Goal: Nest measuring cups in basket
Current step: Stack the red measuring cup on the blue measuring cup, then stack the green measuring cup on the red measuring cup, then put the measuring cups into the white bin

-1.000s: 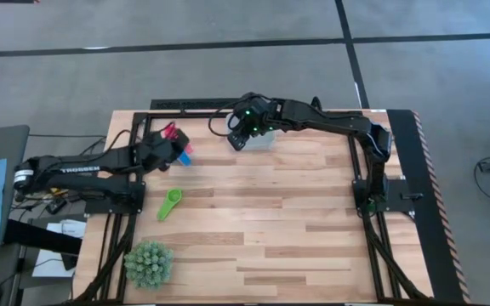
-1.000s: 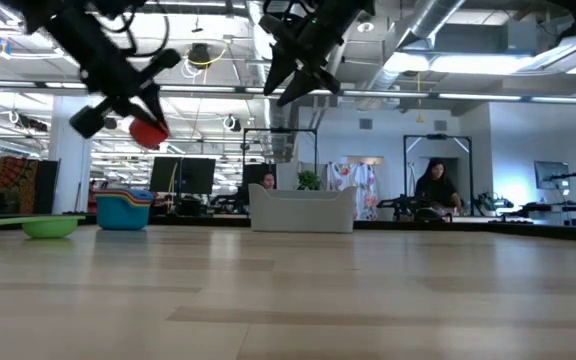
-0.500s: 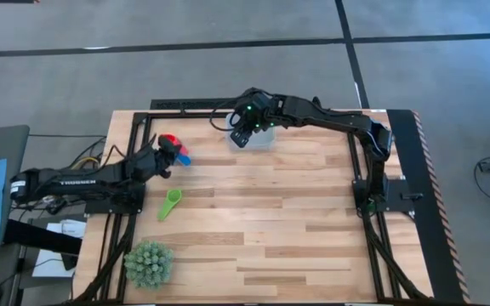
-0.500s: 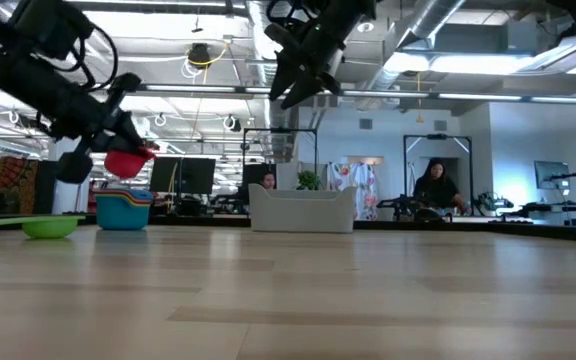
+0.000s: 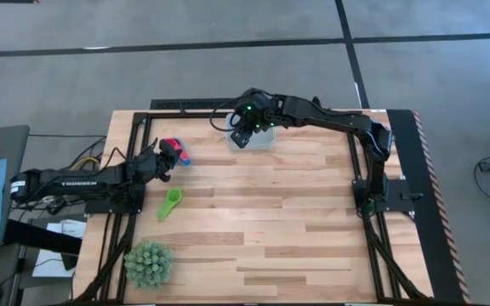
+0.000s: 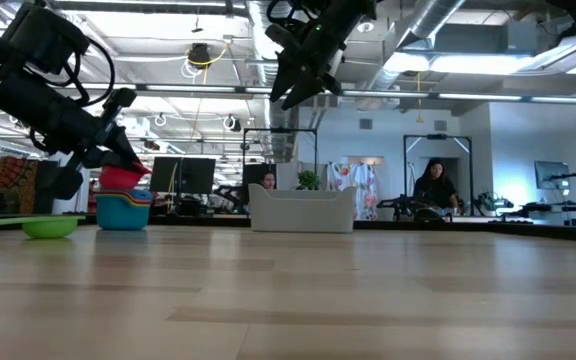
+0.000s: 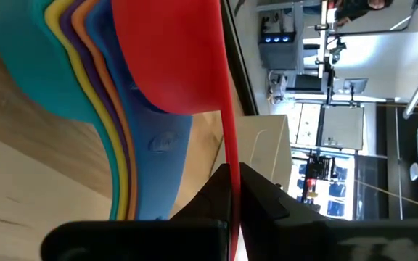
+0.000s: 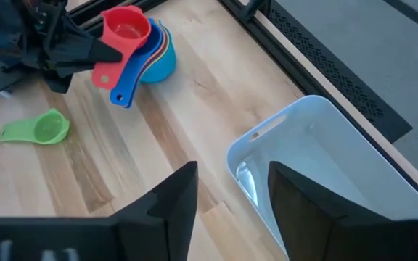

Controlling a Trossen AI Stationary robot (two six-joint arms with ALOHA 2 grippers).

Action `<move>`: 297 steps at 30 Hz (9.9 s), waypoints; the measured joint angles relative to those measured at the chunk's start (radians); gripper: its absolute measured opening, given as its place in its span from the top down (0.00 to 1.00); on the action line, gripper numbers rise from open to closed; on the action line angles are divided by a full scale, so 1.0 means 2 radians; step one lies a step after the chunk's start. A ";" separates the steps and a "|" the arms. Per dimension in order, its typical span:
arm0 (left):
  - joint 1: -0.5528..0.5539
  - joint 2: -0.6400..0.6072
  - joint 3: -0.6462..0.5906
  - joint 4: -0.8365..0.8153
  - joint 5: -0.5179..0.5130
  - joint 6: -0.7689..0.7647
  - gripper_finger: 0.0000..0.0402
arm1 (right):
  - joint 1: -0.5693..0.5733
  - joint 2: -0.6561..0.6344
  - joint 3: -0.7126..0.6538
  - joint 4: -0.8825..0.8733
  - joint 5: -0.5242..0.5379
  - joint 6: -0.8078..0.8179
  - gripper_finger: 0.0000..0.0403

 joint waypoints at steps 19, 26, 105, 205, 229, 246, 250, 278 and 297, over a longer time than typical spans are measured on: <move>0.000 0.000 0.017 0.028 0.017 0.036 0.76 | 0.001 0.000 0.000 0.000 -0.001 0.007 0.50; 0.000 0.000 0.058 -0.059 0.033 0.047 0.73 | 0.001 0.000 0.000 0.000 -0.001 0.015 0.51; -0.033 0.056 0.258 -0.578 0.314 0.370 0.92 | 0.010 0.283 0.240 0.042 -0.136 0.057 0.97; 0.104 0.161 0.310 -0.408 0.197 0.369 0.99 | -0.083 -0.335 -0.287 0.069 -0.122 0.110 0.95; 0.215 0.215 0.310 -0.450 0.185 0.214 0.91 | -0.092 -0.327 -0.286 0.045 -0.122 0.061 0.94; 0.218 0.186 0.321 -0.310 0.218 0.398 0.83 | -0.092 -0.325 -0.286 0.053 -0.109 0.068 0.95; 0.239 0.233 0.321 -0.239 0.236 0.456 0.87 | -0.092 -0.325 -0.286 0.073 -0.101 0.085 0.95; 0.235 0.545 0.535 -0.458 0.278 0.785 1.00 | -0.020 -0.325 -0.286 0.065 -0.033 0.142 0.95; 0.202 0.509 0.561 -0.593 0.285 0.779 1.00 | -0.034 -0.325 -0.286 0.052 -0.019 0.146 0.95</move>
